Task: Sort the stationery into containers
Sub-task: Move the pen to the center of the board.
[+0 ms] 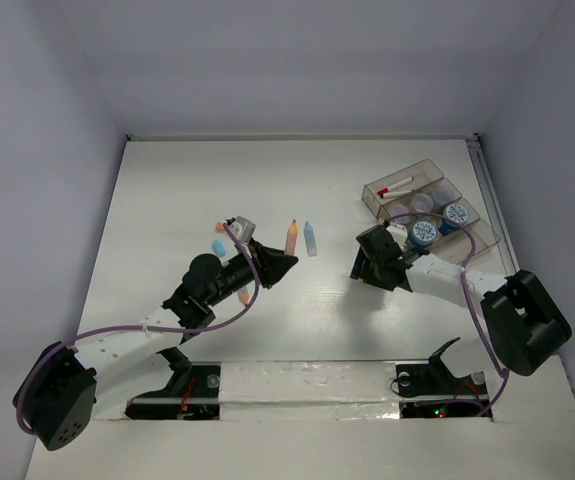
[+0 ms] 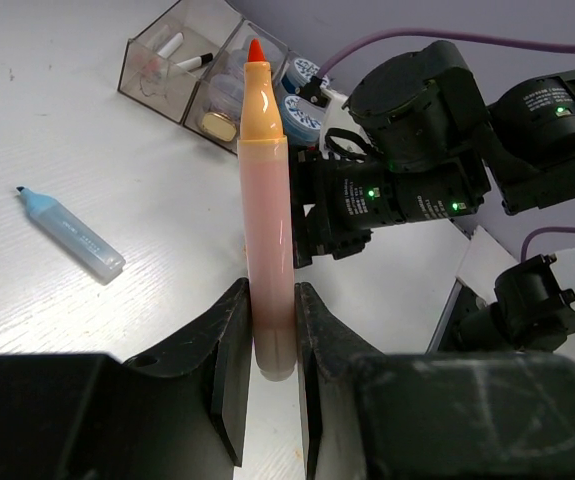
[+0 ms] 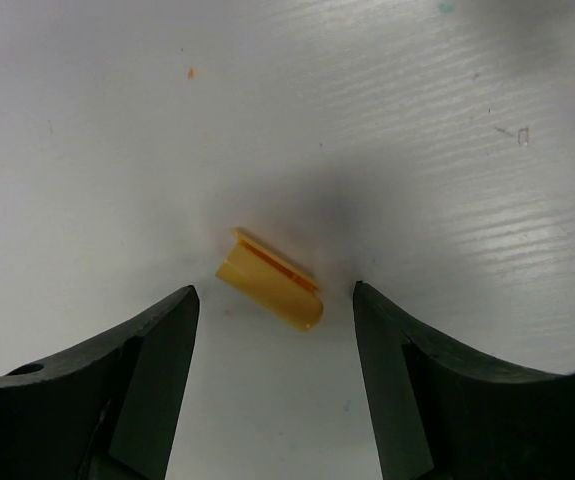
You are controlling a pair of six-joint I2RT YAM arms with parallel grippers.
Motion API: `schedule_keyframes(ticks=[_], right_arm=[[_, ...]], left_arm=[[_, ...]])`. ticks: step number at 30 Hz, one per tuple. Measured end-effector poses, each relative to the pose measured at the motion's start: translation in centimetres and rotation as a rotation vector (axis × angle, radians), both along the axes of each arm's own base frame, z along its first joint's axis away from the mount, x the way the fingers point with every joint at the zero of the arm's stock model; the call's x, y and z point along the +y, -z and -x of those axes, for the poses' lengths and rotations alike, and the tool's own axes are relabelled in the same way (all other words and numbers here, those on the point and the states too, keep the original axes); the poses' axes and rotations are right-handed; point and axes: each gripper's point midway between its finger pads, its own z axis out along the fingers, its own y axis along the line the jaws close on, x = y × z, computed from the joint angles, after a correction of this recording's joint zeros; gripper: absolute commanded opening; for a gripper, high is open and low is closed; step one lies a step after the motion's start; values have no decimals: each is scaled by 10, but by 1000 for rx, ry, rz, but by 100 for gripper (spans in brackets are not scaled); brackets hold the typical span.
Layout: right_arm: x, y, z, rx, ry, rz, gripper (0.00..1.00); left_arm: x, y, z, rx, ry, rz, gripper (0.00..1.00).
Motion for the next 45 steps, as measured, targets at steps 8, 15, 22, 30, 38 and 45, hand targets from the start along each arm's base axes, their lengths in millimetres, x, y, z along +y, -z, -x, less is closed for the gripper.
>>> schedule_keyframes(ticks=[8, 15, 22, 30, 38, 45], right_arm=[[12, -19, 26, 43, -85, -106, 75], [35, -19, 43, 115, -169, -223, 71], [43, -4, 35, 133, -175, -223, 70], [41, -3, 8, 61, -137, -174, 70], [20, -1, -5, 32, -99, -63, 74], [7, 0, -8, 29, -86, -11, 76]], left_arm=[[1, 2, -1, 4, -6, -7, 0], [1, 3, -1, 8, -7, -10, 0], [2, 4, -2, 8, -14, -14, 0], [2, 4, -2, 8, -14, -15, 0], [2, 4, -2, 8, -14, -15, 0], [2, 4, -2, 8, -15, -16, 0]])
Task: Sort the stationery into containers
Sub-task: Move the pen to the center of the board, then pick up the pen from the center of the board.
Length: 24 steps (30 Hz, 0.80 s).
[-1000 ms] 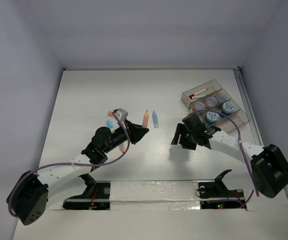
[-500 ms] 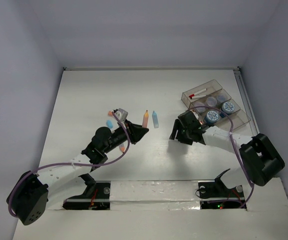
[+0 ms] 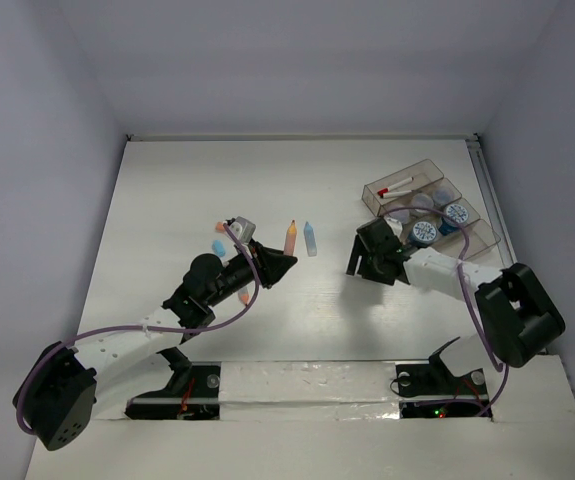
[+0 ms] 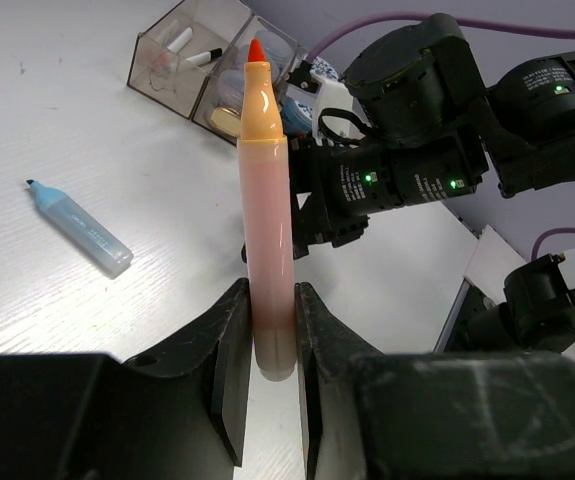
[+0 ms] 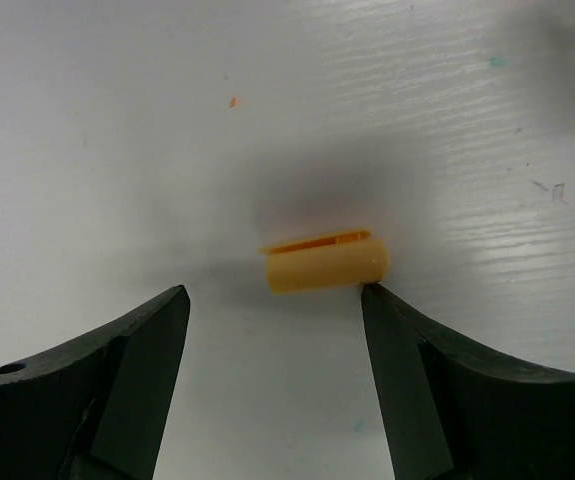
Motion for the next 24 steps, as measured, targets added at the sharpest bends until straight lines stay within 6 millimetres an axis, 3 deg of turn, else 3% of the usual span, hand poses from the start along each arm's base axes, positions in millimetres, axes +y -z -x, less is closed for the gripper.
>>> schedule_keyframes(ticks=[16, 24], right_arm=[[-2, 5, -25, 24, -42, 82, 48], [-9, 6, -27, 93, -101, 181, 49]], left_arm=[[1, 0, -2, 0, -10, -1, 0], [1, 0, -2, -2, -10, -3, 0]])
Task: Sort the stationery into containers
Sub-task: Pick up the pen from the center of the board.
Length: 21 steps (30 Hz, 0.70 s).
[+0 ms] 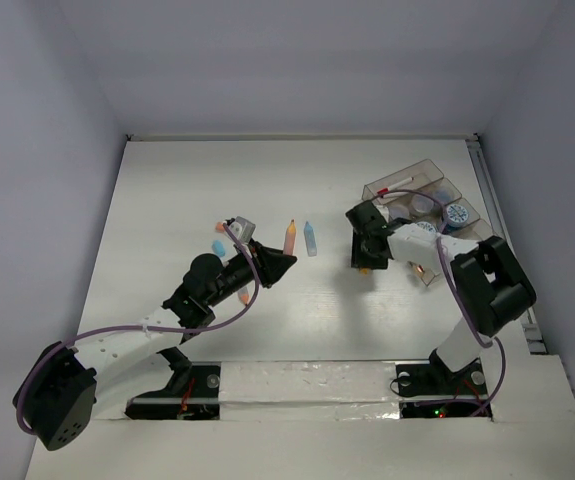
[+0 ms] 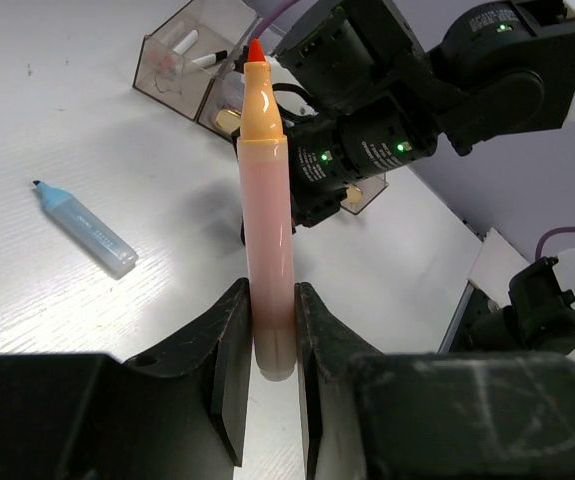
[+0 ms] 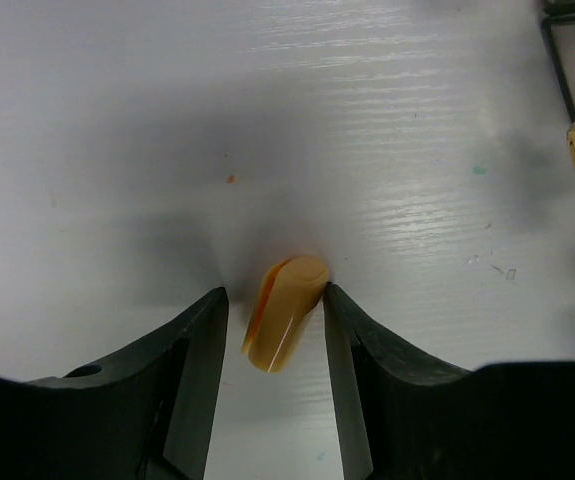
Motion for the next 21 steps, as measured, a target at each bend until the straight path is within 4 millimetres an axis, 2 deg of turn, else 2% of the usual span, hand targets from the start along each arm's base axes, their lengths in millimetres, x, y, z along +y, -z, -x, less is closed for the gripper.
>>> schedule_keyframes(ticks=[4, 7, 12, 15, 17, 18, 21], right_arm=[[-1, 0, -1, 42, -27, 40, 48], [-1, 0, -3, 71, -46, 63, 38], [-1, 0, -6, 103, -62, 95, 34], [-3, 0, -6, 114, -60, 113, 24], [-6, -1, -5, 121, -59, 127, 10], [-8, -1, -4, 126, -57, 137, 0], [-13, -1, -1, 147, -55, 165, 0]], left_arm=[[0, 0, 0, 0, 0, 0, 0], [0, -1, 0, -2, 0, 2, 0], [1, -4, 1, -10, 0, 9, 0], [1, -6, 1, -15, 0, 13, 0], [1, -7, 2, -16, 0, 15, 0], [2, -8, 2, -17, 0, 16, 0], [2, -8, 2, -19, 0, 17, 0]])
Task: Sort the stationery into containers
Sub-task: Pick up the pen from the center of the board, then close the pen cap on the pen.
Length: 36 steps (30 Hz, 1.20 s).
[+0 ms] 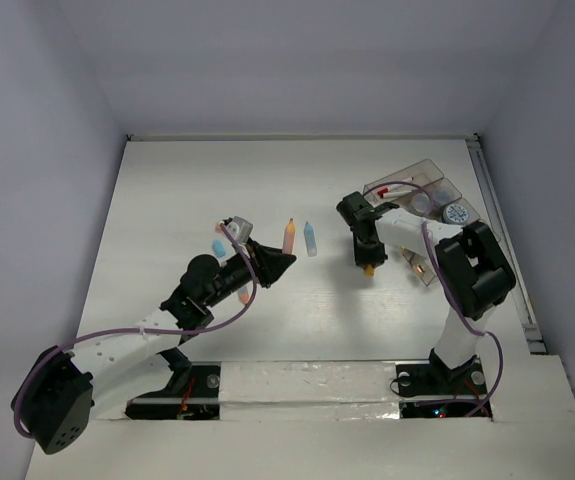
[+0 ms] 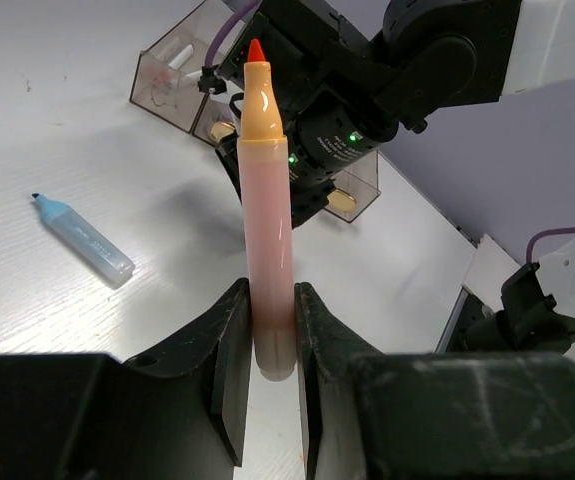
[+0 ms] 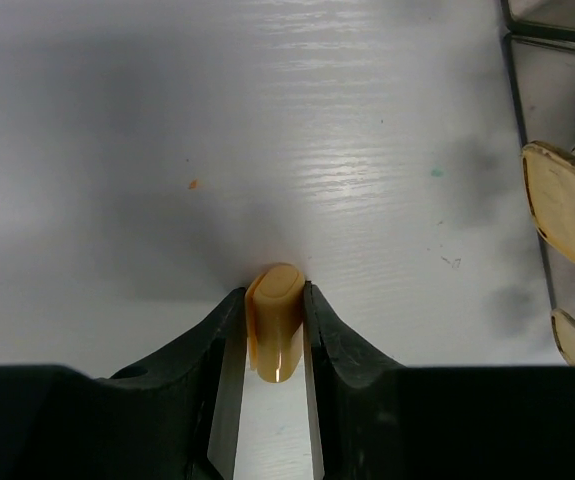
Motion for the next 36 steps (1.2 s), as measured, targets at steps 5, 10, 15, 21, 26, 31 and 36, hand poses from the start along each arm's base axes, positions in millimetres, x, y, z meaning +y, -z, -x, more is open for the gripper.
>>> schedule_keyframes(ticks=[5, 10, 15, 21, 26, 31, 36], right_arm=[[-5, -3, 5, 22, -11, 21, 0], [19, -36, 10, -66, -59, -174, 0], [71, -113, -6, -333, -142, -544, 0], [116, -169, -10, -500, -222, -877, 0], [144, -242, -11, -664, -324, -1136, 0], [155, -325, 7, -838, -472, -1366, 0], [159, -382, 33, -930, -615, -1553, 0]], left_arm=[[0, -1, 0, -2, 0, 2, 0], [0, -1, 1, -2, 7, 4, 0], [-6, 0, 5, 9, 42, 11, 0], [-12, -10, 15, 34, 103, 71, 0], [-19, -28, 30, 64, 188, 157, 0], [-23, -54, 41, 90, 254, 239, 0], [-26, -93, 49, 76, 313, 317, 0]])
